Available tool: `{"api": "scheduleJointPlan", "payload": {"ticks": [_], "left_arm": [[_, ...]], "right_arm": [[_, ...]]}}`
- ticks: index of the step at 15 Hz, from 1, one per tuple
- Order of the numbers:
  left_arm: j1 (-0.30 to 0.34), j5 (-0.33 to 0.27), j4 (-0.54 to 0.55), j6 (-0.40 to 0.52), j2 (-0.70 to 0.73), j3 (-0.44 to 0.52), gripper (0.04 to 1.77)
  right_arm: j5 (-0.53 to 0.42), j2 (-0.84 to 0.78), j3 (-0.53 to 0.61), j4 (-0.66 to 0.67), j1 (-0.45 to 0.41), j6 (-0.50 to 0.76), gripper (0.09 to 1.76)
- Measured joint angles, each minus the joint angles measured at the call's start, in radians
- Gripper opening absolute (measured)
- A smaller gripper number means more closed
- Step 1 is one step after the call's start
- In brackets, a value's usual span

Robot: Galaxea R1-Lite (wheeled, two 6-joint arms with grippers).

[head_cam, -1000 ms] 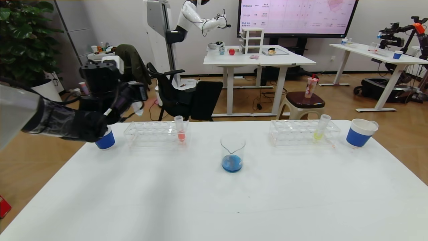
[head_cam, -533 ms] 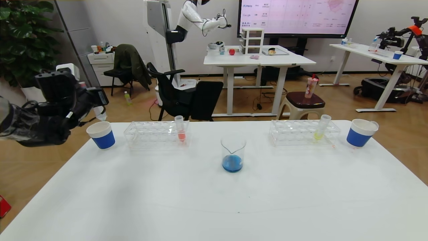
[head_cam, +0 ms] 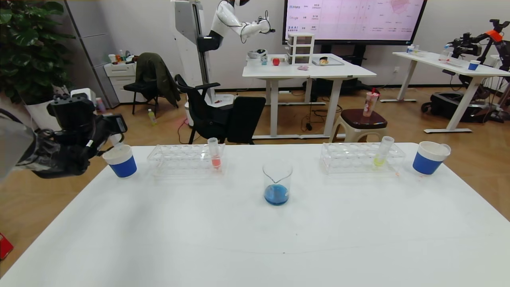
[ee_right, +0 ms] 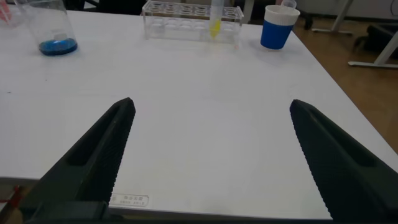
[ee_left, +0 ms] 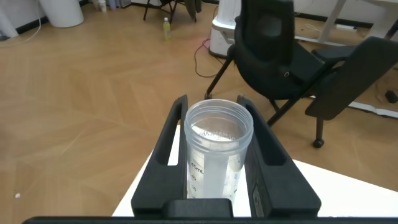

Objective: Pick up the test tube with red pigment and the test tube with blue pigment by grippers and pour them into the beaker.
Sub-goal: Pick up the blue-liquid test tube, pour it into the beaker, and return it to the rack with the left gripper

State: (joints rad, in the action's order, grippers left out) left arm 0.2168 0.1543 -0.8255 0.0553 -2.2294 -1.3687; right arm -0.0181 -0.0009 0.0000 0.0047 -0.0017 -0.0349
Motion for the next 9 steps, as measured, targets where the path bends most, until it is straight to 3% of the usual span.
{"api": "scheduleJointPlan", "payload": {"ticks": [4,9], "left_arm": [[0.006,0.003,-0.073,-0.001,-0.087,-0.007,0.53],[0.008,0.000,-0.084,0.002,-0.136,0.001,0.54]], "right_arm": [[0.000,0.000,0.000,0.000,0.000,0.000,1.74],[0.000,0.000,0.000,0.000,0.000,0.000,1.74]]}}
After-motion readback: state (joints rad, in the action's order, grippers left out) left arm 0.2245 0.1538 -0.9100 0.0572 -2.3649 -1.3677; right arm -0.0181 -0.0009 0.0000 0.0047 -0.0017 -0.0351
